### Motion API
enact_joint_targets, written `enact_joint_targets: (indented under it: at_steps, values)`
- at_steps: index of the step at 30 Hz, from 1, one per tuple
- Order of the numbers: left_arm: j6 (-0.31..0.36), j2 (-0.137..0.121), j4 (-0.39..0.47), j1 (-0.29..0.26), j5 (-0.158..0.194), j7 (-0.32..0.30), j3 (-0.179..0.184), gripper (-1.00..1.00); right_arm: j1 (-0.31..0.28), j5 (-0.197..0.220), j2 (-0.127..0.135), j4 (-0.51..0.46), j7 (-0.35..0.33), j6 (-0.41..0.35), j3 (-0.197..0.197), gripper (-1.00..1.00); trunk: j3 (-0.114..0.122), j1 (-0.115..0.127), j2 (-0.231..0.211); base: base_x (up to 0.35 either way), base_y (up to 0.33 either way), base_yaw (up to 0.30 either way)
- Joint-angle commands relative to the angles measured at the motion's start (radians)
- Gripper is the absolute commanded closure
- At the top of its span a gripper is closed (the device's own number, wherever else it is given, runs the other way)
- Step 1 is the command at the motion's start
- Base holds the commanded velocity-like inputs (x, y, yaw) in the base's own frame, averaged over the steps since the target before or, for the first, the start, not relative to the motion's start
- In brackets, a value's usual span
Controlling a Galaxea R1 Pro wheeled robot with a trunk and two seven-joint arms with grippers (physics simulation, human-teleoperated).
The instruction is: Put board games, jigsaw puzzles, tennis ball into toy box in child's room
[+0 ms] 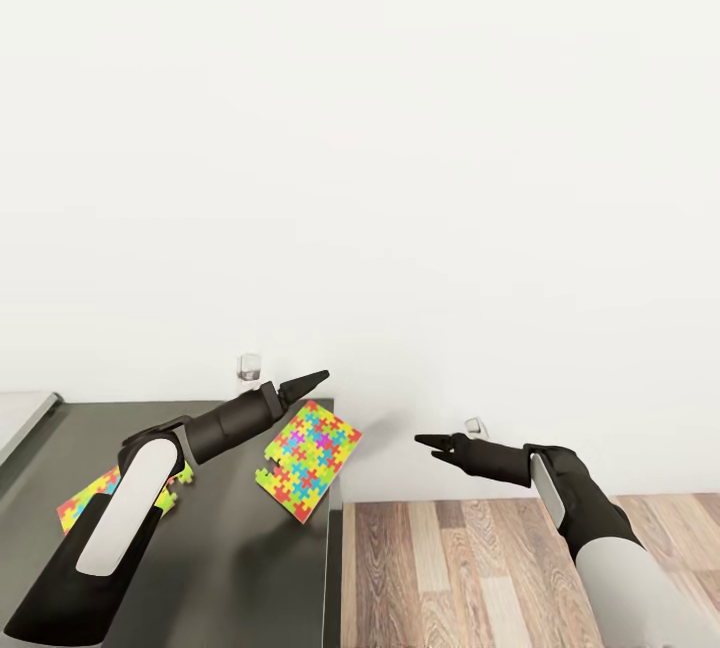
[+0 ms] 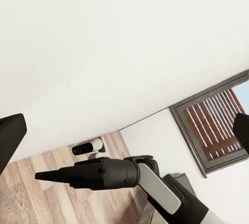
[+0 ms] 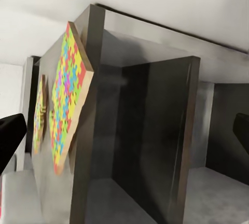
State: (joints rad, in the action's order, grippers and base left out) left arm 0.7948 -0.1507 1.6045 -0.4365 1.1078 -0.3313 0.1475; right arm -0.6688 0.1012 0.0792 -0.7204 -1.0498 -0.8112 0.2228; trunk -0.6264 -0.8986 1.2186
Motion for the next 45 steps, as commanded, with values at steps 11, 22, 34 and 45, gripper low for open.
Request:
enact_joint_targets:
  at_steps: [11, 22, 34, 45]
  values:
    - [0.002, 0.001, 0.000, -0.001, 0.001, -0.006, 0.003, -1.00, -0.022, 0.006, -0.001, 0.005, -0.001, -0.007, 0.007, -1.00, -0.017, 0.000, 0.001, 0.000, 0.000, 0.000]
    - [0.002, 0.016, 0.000, -0.001, 0.000, -0.006, 0.003, -1.00, -0.035, 0.006, -0.003, 0.011, -0.001, -0.008, 0.008, -1.00, -0.034, 0.000, 0.001, 0.000, 0.000, 0.000]
    - [0.001, 0.025, 0.000, -0.001, -0.002, -0.005, 0.003, -1.00, -0.039, 0.006, -0.002, 0.013, -0.002, -0.008, 0.009, -1.00, -0.053, 0.000, 0.001, 0.000, 0.000, 0.000]
    - [0.002, 0.027, 0.000, -0.001, -0.004, -0.004, 0.004, -1.00, -0.040, 0.006, 0.000, 0.013, -0.005, -0.009, 0.009, -1.00, -0.071, 0.000, 0.001, 0.000, 0.000, 0.000]
